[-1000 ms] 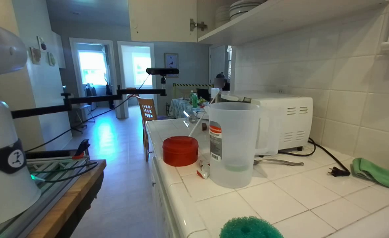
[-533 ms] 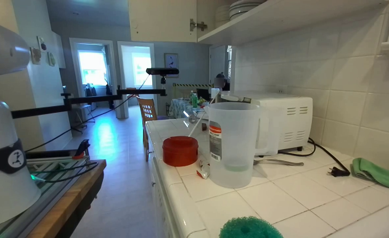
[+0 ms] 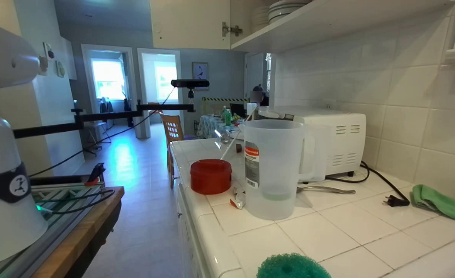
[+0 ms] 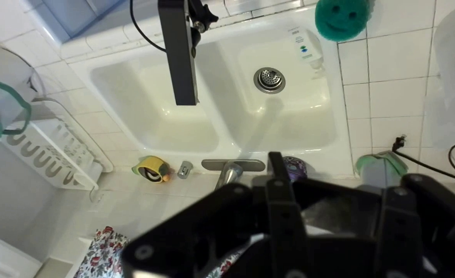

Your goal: Open the top right cabinet door

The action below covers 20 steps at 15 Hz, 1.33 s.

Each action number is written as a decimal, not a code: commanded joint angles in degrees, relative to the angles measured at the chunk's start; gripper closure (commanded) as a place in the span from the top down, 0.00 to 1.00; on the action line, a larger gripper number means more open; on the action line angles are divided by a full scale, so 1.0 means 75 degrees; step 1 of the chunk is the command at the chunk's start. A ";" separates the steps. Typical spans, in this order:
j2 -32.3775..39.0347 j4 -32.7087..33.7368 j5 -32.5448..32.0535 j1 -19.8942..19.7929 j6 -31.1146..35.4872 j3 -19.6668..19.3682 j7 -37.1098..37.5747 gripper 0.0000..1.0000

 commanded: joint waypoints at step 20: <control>0.0270 0.0292 0.0239 0.0532 -0.0076 0.0436 0.0249 1.00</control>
